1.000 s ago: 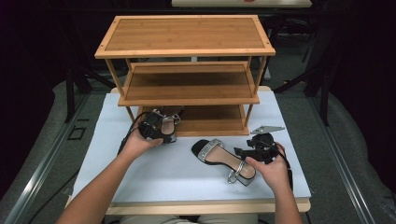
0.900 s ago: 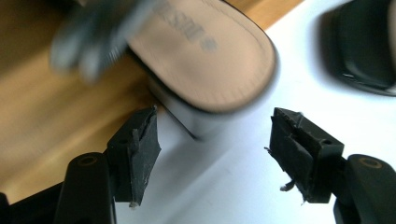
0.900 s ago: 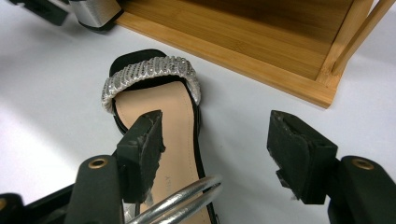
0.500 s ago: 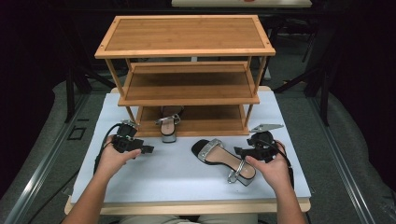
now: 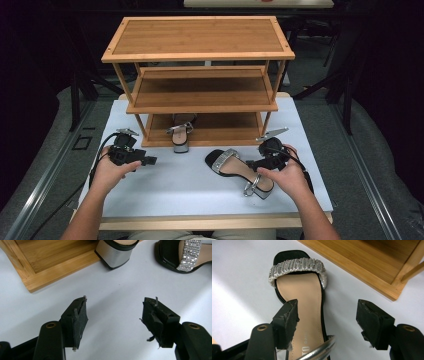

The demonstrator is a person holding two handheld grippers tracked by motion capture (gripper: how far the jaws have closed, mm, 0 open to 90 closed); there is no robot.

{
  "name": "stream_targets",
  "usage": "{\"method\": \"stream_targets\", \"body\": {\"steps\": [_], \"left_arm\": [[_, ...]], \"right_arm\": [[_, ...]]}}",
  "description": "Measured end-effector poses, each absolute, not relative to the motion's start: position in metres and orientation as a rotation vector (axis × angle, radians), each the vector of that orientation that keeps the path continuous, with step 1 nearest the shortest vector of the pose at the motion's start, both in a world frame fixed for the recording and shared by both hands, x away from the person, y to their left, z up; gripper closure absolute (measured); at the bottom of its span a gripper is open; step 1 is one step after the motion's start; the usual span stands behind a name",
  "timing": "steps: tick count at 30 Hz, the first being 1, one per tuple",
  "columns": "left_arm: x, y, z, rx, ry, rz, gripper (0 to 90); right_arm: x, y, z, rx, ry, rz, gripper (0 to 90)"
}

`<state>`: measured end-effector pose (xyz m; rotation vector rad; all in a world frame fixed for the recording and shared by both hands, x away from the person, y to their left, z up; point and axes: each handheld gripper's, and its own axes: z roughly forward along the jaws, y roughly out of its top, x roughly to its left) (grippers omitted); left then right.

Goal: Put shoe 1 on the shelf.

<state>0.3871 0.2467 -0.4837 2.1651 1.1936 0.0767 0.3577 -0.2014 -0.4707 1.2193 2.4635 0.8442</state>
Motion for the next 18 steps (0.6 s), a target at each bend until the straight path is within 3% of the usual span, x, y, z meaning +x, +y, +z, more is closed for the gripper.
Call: {"method": "stream_targets", "body": {"steps": [18], "left_arm": [[0.379,0.255,-0.472,2.155,1.176,0.080,36.2]], "right_arm": [[0.370,-0.174,-0.476,1.101,2.669,0.602,33.4]]}}
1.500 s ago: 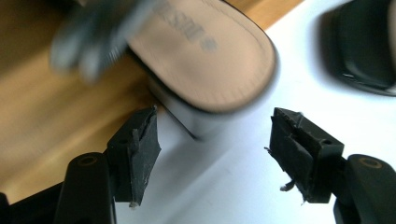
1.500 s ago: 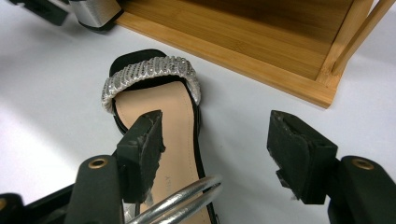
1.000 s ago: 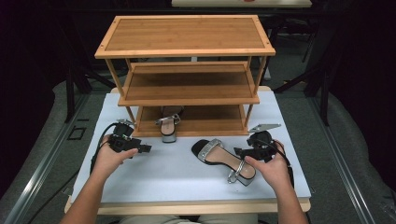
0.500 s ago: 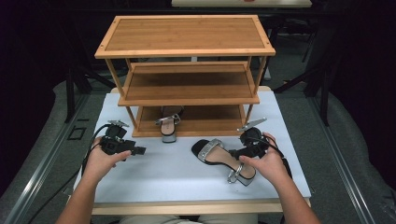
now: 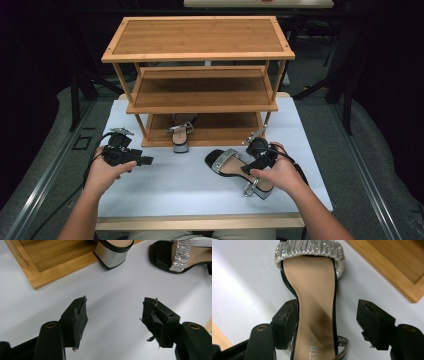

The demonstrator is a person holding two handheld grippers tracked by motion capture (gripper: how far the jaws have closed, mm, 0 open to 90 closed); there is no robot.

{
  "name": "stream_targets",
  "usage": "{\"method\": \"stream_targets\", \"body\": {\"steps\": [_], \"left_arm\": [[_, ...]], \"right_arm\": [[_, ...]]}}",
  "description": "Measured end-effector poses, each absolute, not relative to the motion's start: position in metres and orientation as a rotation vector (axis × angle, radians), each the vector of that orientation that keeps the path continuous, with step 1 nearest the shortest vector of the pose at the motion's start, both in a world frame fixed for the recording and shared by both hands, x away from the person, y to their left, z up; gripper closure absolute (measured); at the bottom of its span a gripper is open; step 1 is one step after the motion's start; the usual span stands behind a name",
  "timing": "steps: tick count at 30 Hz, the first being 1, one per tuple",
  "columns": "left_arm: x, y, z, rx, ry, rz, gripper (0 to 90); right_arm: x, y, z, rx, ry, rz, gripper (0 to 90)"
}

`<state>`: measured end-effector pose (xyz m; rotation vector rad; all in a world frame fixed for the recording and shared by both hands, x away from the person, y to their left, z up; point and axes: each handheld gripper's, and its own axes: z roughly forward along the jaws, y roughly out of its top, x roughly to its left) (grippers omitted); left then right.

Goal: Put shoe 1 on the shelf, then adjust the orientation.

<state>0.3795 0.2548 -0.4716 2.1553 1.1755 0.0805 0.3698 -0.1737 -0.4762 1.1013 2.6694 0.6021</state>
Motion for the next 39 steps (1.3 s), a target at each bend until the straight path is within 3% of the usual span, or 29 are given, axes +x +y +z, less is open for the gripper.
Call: {"method": "stream_targets", "body": {"steps": [24,39], "left_arm": [[0.380,0.253,-0.475,2.142,1.188,0.074,36.3],[0.381,0.252,-0.478,2.150,1.189,0.065,36.4]], "right_arm": [[0.391,-0.149,-0.504,1.129,2.915,0.199,37.5],[0.393,-0.149,-0.510,1.218,2.911,0.192,41.1]]}}
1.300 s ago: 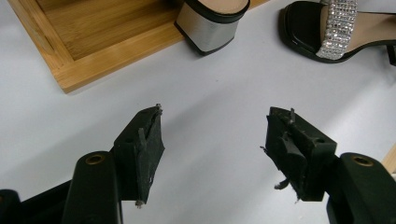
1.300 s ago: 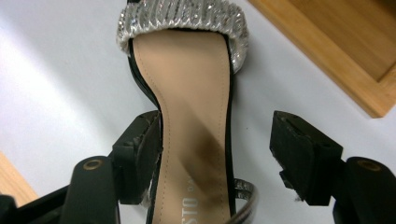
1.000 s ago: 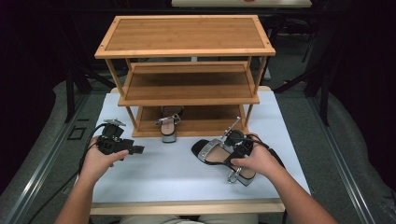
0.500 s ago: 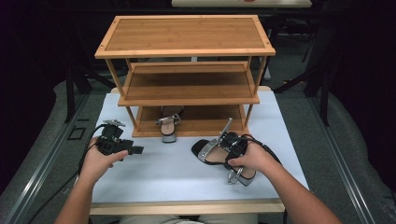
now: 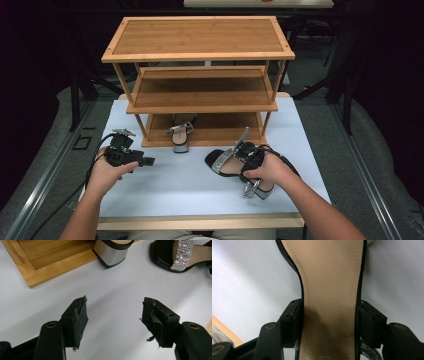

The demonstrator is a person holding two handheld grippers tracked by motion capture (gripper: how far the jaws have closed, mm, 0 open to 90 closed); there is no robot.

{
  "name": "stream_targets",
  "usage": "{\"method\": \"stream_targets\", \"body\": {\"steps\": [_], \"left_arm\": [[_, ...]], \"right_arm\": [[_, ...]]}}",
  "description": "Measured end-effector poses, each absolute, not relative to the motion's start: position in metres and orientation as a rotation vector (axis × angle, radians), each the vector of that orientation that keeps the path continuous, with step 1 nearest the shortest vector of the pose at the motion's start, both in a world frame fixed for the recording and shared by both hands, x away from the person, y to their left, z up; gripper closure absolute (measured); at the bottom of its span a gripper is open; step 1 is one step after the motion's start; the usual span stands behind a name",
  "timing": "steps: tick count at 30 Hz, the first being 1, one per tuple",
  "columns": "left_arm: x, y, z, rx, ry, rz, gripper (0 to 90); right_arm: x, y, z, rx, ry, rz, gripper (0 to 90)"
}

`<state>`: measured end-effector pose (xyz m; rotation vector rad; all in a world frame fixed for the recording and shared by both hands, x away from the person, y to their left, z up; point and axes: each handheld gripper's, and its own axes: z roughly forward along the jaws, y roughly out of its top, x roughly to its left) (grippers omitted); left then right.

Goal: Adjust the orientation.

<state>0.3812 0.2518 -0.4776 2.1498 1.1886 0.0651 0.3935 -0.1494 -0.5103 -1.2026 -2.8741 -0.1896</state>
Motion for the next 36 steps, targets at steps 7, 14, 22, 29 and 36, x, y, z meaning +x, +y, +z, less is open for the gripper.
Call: {"method": "stream_targets", "body": {"steps": [7,14,22,29,36], "left_arm": [[0.381,0.252,-0.478,2.149,1.191,0.063,36.7],[0.381,0.253,-0.478,2.150,1.191,0.064,36.9],[0.381,0.254,-0.478,2.144,1.198,0.062,36.9],[0.381,0.255,-0.477,2.140,1.196,0.064,37.1],[0.381,0.254,-0.478,2.143,1.198,0.063,37.1]], "right_arm": [[0.395,-0.144,-0.510,-1.228,-2.872,-0.114,41.7],[0.395,-0.144,-0.510,-1.269,-2.837,-0.129,41.9],[0.392,-0.146,-0.503,-1.287,-2.837,-0.168,42.1],[0.393,-0.149,-0.495,-1.316,-2.831,-0.252,42.2],[0.403,-0.153,-0.489,-1.376,-2.787,-0.377,42.1]]}}
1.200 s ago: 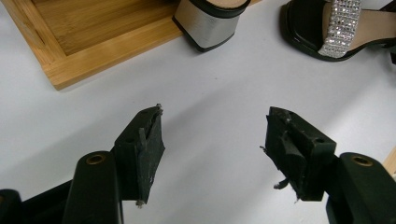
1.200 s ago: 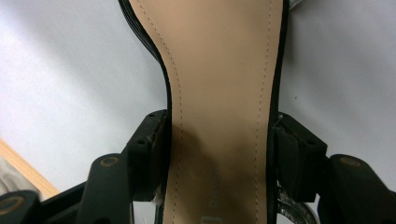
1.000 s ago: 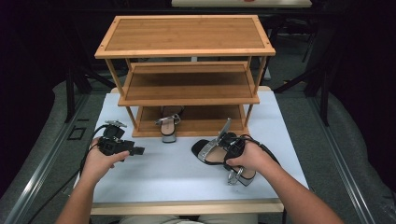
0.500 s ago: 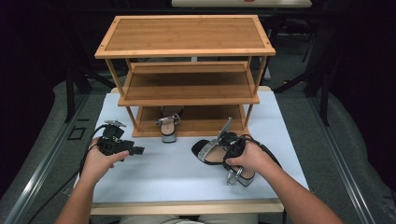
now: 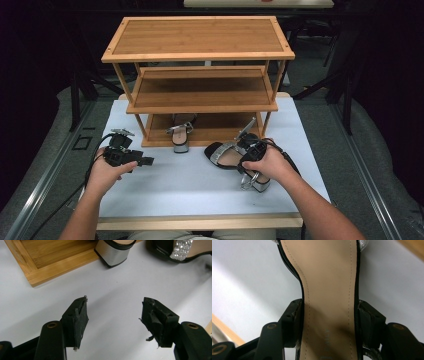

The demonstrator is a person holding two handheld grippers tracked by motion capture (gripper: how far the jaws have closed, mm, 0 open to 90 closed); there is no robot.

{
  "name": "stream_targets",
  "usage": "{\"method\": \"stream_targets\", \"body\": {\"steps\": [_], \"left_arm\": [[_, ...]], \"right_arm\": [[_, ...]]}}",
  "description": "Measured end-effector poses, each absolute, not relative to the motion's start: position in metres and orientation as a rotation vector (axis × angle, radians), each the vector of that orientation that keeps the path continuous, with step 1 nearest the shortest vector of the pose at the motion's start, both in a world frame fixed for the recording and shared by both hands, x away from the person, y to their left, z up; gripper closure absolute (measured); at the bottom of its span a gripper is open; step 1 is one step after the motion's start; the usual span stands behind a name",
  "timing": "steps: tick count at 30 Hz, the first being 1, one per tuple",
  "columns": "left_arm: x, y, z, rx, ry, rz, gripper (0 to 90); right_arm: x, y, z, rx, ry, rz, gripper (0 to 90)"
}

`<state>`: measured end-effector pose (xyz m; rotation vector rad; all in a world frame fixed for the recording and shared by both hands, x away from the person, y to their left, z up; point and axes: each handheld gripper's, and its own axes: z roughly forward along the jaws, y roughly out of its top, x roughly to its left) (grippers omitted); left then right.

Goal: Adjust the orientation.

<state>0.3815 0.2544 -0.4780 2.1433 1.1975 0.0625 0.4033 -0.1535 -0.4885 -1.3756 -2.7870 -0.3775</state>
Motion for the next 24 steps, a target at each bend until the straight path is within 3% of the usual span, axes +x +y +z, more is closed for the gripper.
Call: {"method": "stream_targets", "body": {"steps": [15,24], "left_arm": [[0.383,0.256,-0.482,2.144,1.206,0.051,37.1],[0.383,0.255,-0.483,2.146,1.212,0.048,37.1]], "right_arm": [[0.437,-0.147,-0.500,-1.513,-2.647,-0.506,42.1],[0.439,-0.137,-0.507,-1.603,-2.678,-0.449,41.4]]}}
